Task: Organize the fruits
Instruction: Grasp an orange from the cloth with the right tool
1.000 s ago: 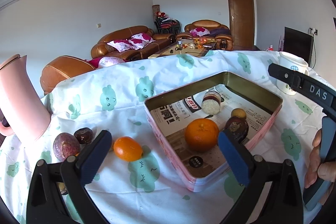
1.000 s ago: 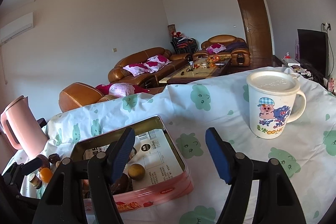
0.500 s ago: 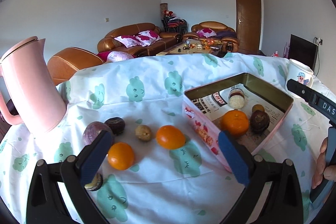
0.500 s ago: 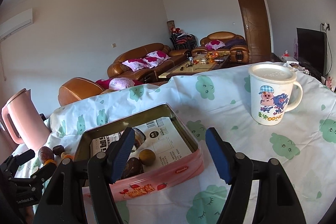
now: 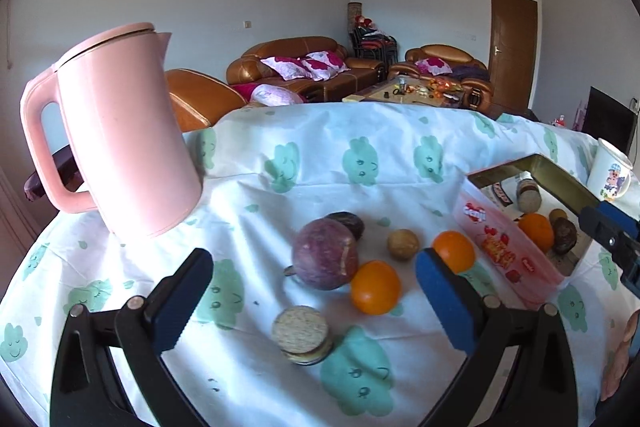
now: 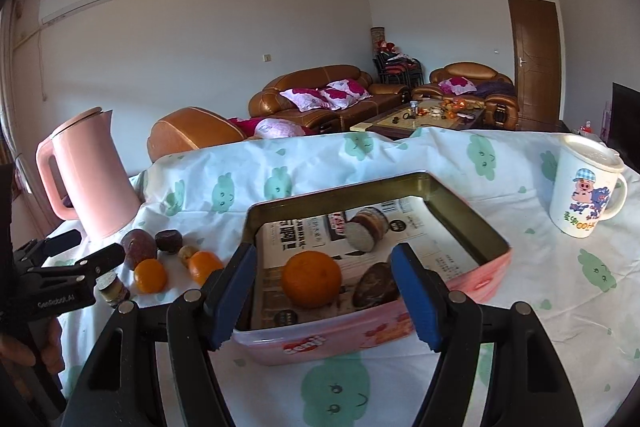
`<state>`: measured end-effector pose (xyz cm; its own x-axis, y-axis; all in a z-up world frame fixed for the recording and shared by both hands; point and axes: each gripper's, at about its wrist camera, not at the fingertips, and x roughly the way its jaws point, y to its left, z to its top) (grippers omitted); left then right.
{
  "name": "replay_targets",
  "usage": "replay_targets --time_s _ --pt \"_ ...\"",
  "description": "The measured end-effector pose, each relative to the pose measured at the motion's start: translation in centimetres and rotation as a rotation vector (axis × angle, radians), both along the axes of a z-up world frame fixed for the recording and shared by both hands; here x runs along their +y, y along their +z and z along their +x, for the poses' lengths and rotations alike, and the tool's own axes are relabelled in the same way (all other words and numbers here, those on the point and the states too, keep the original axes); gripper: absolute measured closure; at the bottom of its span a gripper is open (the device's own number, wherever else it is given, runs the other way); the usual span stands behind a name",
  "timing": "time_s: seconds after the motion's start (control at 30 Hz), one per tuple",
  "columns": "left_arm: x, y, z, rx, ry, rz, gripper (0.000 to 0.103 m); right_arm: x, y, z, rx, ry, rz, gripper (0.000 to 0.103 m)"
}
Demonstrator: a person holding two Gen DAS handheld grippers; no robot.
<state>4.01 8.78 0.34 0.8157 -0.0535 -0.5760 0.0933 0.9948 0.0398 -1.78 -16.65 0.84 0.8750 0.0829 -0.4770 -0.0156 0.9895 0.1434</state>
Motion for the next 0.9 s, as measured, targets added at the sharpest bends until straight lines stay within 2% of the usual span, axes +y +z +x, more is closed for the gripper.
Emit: replay_targets --time_s 0.37,0.5,0.6,0.77,0.83,0.9 --pt "8.0 0.2 1.2 0.022 0.166 -0.05 0.0 10.1 -1.0 1.7 0.084 0.27 -0.082 0.032" --pt "9.2 0.2 1.2 0.033 0.171 -0.067 0.0 13.3 -1.7 3.1 0.147 0.337 -0.124 0.032" --pt "8.9 0.2 1.0 0.04 0.141 -0.061 0.0 14.8 -2.3 4.6 0.197 0.368 -0.109 0.043" --pt "7.7 0.5 0.6 0.033 0.095 0.01 0.0 16.0 -3.7 7.5 0.299 0.376 -0.054 0.045" --pt "7.5 0.5 0.5 0.034 0.089 0.024 0.0 16.3 -4.1 8.2 0.323 0.379 -0.034 0.054" --pt "7.5 0.5 0.6 0.04 0.079 0.017 0.0 16.7 -4.5 9.0 0.355 0.377 -0.027 0.058"
